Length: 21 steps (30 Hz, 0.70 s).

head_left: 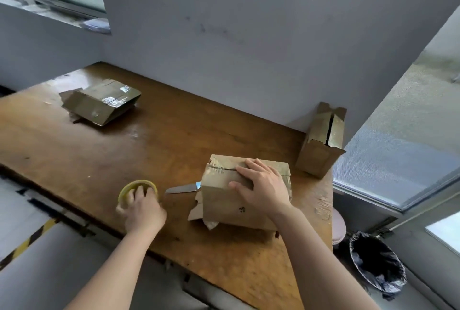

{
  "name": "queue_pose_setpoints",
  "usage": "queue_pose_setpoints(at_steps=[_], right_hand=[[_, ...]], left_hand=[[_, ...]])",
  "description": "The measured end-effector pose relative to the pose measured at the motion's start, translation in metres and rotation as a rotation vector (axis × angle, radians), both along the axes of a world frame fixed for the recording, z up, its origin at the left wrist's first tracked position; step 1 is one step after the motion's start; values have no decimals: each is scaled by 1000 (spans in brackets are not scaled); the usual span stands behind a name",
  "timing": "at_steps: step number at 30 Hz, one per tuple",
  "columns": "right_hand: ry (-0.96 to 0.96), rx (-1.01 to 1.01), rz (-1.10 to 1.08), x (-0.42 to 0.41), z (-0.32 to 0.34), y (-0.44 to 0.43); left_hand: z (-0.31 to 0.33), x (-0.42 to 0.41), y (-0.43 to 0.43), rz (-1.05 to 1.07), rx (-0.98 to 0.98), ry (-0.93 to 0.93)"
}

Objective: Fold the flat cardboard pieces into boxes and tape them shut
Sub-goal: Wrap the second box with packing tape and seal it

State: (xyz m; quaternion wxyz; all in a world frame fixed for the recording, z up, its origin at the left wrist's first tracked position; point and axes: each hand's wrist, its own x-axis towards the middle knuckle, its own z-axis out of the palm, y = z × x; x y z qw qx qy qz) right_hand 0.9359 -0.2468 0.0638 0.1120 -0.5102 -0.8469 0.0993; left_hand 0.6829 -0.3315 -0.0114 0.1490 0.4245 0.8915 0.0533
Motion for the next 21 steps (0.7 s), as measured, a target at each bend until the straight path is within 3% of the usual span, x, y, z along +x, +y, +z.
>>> queue_pose_setpoints(at_steps=[4,9,11,15,21], right_hand=[[-6,-21,16,-7,-3,-1],[5,-68,38,-16,-6,-6],[11,-84,38,-16,-8,-8],[45,-91,24,-17,-12,-10],[124,-68,16,-13,-16,-12]], left_hand=[[-17,-8,-14,37,-91,-60],[-21,-11,-20,8,31,63],[-22,-13,-20,12,187,18],[-5,-14,-8,113,616,-299],[71,5,14,90,985,-869]])
